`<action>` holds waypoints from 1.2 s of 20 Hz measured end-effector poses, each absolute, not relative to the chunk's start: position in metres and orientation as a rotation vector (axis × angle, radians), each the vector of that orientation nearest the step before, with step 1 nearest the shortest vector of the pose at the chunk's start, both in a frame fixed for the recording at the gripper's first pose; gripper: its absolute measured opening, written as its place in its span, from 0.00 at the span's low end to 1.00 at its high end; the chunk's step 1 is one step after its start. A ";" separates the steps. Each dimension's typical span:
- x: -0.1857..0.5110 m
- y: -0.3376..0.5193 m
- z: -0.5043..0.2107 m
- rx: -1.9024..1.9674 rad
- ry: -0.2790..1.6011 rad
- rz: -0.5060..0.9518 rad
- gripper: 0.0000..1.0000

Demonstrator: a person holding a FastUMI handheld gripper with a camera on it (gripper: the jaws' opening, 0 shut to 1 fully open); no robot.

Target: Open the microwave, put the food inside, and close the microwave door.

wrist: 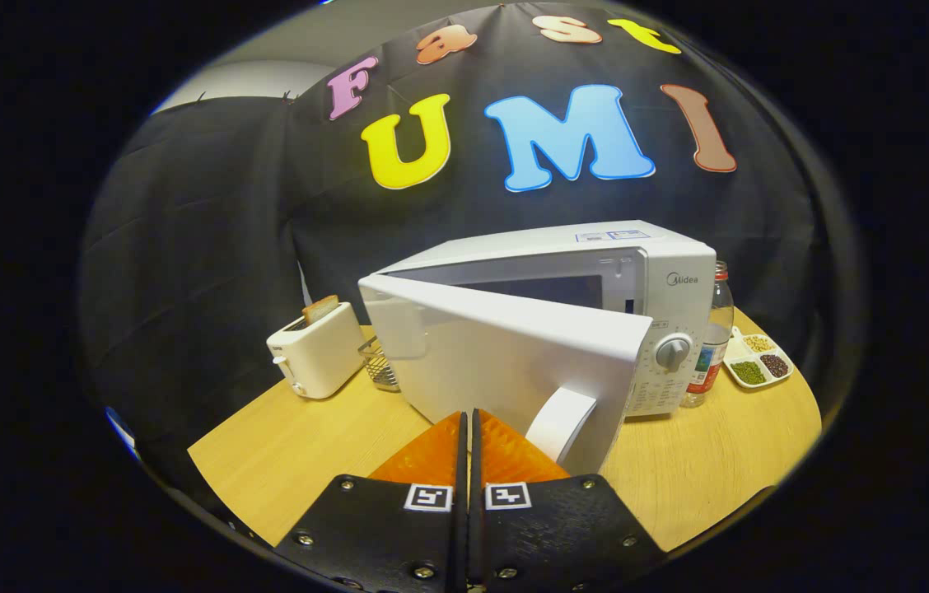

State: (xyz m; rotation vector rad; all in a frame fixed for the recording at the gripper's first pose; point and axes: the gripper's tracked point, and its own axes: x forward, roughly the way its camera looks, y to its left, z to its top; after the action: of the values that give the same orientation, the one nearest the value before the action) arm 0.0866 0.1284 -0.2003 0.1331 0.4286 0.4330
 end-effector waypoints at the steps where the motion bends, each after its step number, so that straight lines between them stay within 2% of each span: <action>1: 0.094 0.124 -0.201 0.133 0.429 0.423 0.01; 19: 0.212 0.111 -0.211 0.147 0.431 0.329 0.01; 24: 0.214 0.115 -0.213 0.060 0.392 0.347 0.00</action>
State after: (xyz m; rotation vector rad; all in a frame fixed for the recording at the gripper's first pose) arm 0.2144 0.1145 -0.2127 0.0604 0.3921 0.3474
